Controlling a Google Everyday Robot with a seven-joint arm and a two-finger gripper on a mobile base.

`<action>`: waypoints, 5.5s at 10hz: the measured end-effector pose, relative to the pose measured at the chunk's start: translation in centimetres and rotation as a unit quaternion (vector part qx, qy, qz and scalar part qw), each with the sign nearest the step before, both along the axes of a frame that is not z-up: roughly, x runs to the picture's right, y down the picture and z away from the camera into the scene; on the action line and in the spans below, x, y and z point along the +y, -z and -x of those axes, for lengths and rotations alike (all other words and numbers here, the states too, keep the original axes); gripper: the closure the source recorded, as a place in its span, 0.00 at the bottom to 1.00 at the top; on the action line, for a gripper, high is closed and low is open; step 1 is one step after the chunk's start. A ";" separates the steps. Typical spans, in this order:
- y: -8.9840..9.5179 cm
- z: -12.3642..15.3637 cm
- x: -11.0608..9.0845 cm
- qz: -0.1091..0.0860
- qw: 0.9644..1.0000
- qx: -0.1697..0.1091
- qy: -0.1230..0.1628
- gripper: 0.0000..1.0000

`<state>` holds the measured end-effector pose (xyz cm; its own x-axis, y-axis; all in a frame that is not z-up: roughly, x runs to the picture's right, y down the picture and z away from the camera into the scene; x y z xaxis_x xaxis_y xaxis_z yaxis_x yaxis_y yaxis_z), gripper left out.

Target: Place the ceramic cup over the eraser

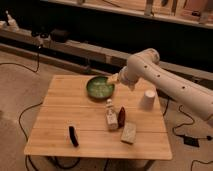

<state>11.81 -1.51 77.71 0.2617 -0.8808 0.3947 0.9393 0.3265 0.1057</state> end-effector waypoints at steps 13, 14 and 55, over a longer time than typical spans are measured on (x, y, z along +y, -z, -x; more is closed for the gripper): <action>0.6 -15.0 5.9 0.164 0.972 0.153 -0.076 0.20; 0.6 -15.0 5.9 0.164 0.972 0.153 -0.076 0.20; -8.7 -15.0 7.2 0.102 0.992 0.067 0.034 0.93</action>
<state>26.79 5.68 86.45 0.2669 -0.8040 0.5313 0.9609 0.2639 -0.0834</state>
